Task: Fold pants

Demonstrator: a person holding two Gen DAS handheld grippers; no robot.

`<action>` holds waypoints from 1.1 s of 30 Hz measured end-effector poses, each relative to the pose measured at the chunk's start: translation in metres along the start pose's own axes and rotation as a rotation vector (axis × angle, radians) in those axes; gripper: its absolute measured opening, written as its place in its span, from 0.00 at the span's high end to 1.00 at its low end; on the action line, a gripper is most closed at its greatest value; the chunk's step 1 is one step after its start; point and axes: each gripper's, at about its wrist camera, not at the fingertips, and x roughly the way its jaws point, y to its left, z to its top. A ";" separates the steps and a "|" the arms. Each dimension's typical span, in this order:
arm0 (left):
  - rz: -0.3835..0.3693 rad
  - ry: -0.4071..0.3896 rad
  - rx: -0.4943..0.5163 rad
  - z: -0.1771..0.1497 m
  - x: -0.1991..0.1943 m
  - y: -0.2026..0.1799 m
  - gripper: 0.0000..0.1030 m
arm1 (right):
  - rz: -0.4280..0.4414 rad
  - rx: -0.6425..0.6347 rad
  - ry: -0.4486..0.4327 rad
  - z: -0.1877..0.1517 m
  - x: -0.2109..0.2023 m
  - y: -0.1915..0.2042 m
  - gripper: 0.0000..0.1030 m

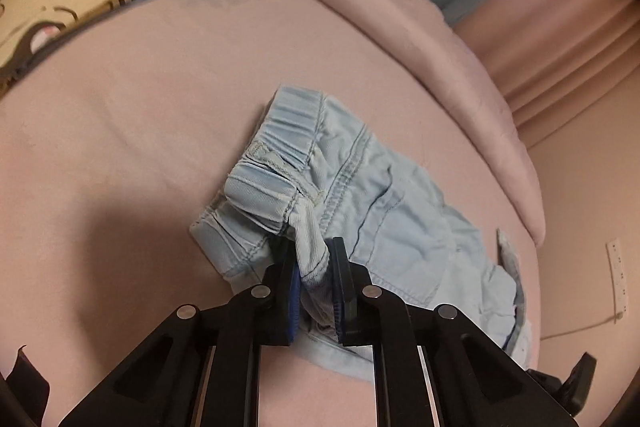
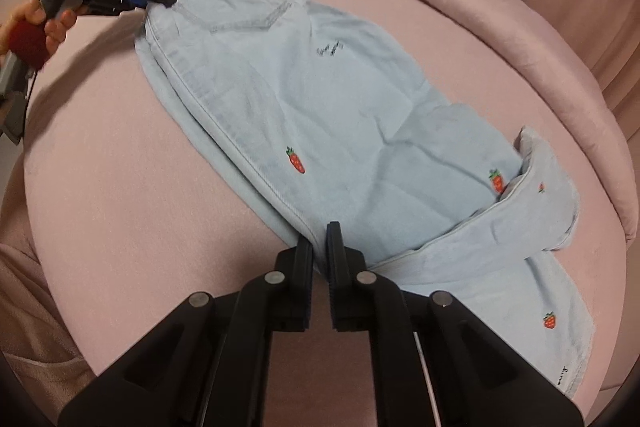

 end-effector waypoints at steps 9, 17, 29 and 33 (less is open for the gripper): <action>0.108 0.021 0.058 -0.021 0.014 0.008 0.89 | 0.037 0.010 0.055 0.000 0.020 0.004 0.90; 0.260 -0.008 0.197 -0.029 -0.021 -0.006 0.55 | 0.089 0.074 0.026 0.003 -0.001 -0.011 0.71; 0.267 0.060 0.410 -0.048 0.043 -0.064 0.53 | -0.007 0.342 -0.001 0.025 0.028 -0.074 0.72; 0.317 0.058 0.507 -0.061 0.049 -0.061 0.52 | 0.020 0.392 -0.006 -0.007 0.047 -0.073 0.71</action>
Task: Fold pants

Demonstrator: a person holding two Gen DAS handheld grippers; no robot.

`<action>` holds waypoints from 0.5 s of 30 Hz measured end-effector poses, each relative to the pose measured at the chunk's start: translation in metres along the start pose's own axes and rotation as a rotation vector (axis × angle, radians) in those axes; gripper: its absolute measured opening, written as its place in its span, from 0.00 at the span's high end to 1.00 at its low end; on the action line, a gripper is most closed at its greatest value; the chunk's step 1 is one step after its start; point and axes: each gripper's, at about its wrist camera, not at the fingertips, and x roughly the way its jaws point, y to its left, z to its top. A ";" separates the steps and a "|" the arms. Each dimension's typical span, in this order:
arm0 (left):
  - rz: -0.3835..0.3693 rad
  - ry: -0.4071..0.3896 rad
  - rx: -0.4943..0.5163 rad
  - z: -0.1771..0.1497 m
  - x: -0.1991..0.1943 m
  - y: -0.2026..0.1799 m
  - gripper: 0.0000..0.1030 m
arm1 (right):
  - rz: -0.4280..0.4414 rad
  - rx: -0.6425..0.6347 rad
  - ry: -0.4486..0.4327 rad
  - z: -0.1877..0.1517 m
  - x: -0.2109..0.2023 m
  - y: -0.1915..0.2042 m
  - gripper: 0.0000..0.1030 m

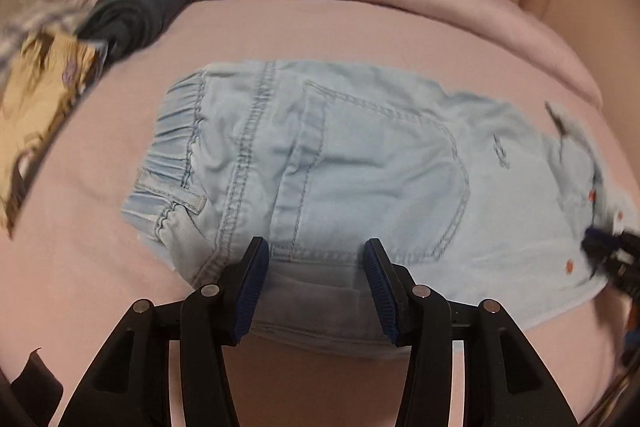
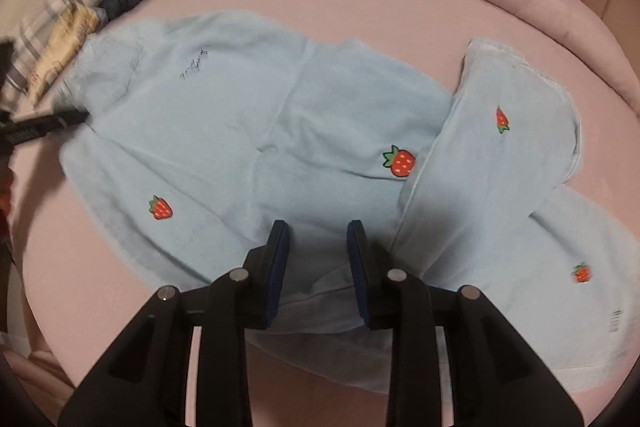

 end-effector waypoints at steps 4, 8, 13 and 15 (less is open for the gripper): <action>-0.008 0.020 0.000 0.004 -0.015 -0.007 0.52 | 0.044 0.040 0.013 0.002 -0.010 -0.006 0.71; -0.100 -0.012 0.025 0.006 -0.031 -0.032 0.52 | 0.064 0.064 -0.069 0.022 -0.044 -0.018 0.64; -0.278 0.030 0.143 0.004 -0.024 -0.100 0.52 | -0.055 0.212 -0.064 0.063 -0.039 -0.069 0.58; -0.344 0.060 0.177 0.005 -0.014 -0.127 0.52 | -0.095 0.250 -0.008 0.085 -0.021 -0.084 0.57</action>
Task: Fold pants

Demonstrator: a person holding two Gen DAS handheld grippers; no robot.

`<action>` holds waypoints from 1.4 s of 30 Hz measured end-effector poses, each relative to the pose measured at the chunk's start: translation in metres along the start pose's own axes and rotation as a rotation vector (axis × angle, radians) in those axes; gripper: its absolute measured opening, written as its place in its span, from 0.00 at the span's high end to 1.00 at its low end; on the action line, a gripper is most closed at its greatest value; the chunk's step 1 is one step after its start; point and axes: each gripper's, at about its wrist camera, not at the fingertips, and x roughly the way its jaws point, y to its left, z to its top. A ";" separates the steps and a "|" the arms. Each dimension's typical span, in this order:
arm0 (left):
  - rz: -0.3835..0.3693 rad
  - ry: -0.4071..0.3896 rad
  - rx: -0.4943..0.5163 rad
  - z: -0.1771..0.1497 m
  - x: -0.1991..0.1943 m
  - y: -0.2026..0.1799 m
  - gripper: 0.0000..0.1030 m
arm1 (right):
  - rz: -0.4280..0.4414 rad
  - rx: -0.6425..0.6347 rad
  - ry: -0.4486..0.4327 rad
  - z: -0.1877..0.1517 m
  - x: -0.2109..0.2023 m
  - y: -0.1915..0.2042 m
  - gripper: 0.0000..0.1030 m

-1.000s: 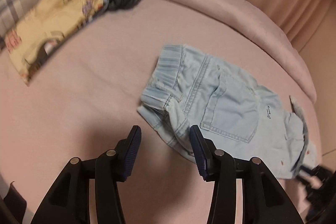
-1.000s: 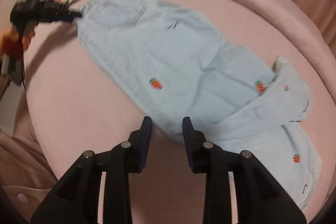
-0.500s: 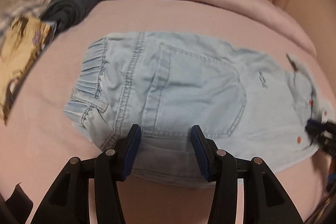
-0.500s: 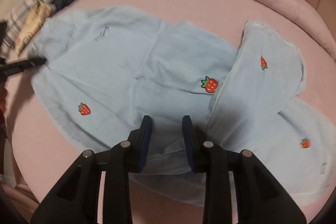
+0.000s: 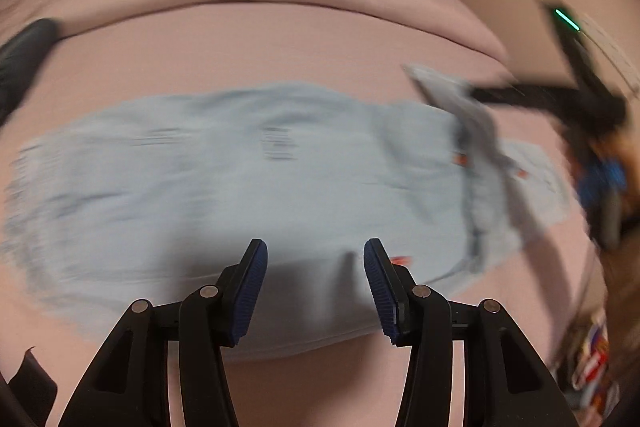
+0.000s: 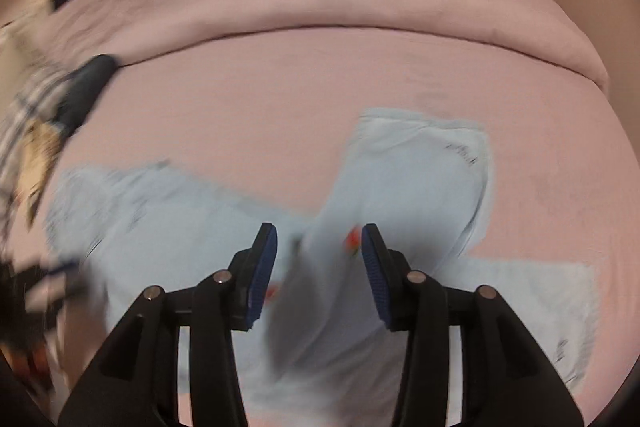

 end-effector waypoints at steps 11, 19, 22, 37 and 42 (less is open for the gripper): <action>-0.096 0.080 0.042 0.005 0.051 -0.044 0.52 | -0.199 0.010 0.269 0.051 0.109 -0.003 0.70; -0.080 0.090 0.050 0.004 0.050 -0.042 0.52 | -0.045 0.182 0.033 0.034 0.024 -0.054 0.97; -0.065 0.093 0.053 0.006 0.052 -0.045 0.52 | 0.055 0.267 -0.124 0.007 -0.041 -0.073 0.97; 0.036 0.112 0.107 0.010 0.070 -0.075 0.52 | 0.287 0.853 -0.251 -0.227 -0.068 -0.171 0.77; 0.074 0.109 0.111 0.010 0.077 -0.086 0.52 | 0.217 0.890 -0.278 -0.220 -0.073 -0.174 0.63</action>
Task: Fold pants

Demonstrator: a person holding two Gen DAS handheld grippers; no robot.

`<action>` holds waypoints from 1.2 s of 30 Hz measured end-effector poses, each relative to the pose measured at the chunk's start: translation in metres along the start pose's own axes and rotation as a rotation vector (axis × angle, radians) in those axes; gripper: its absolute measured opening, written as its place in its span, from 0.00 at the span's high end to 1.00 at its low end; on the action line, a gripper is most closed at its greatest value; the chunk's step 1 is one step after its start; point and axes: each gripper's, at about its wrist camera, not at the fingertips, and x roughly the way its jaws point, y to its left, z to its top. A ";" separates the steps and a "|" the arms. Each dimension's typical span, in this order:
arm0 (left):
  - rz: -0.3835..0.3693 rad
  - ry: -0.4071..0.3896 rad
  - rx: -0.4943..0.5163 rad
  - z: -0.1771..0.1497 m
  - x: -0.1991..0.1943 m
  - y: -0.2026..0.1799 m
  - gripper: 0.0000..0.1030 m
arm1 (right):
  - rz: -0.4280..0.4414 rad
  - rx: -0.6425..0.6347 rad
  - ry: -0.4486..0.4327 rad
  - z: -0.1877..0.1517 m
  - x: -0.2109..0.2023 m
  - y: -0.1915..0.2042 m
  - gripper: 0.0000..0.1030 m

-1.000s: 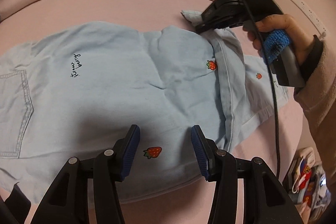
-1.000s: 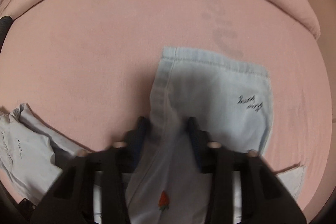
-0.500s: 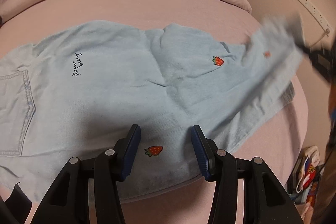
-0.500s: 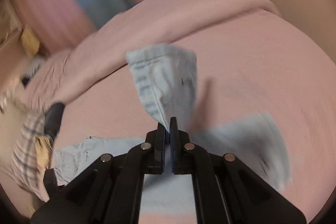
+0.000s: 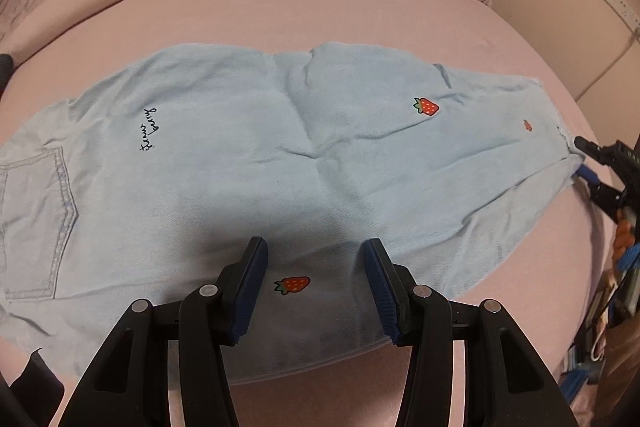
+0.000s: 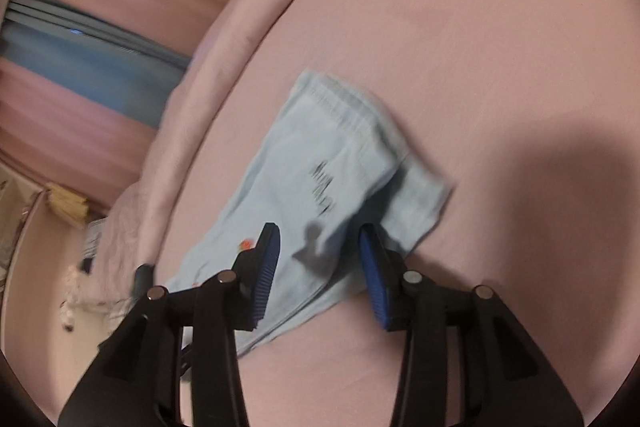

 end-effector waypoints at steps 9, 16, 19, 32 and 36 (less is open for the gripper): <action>0.023 0.028 -0.009 0.011 0.009 -0.017 0.51 | -0.083 -0.121 -0.125 0.009 -0.032 0.012 0.97; 0.026 0.035 0.006 0.014 0.007 -0.015 0.48 | -0.234 -0.199 -0.064 0.003 0.006 -0.019 0.96; 0.018 0.043 -0.022 0.015 0.000 -0.009 0.48 | -0.220 -0.166 -0.084 0.015 -0.018 -0.023 0.86; -0.087 -0.029 0.011 0.095 0.026 -0.048 0.48 | -0.204 -0.664 -0.041 0.009 0.029 0.096 0.67; -0.052 0.034 0.031 0.120 0.069 -0.060 0.48 | -0.245 -0.745 0.114 0.008 0.097 0.120 0.70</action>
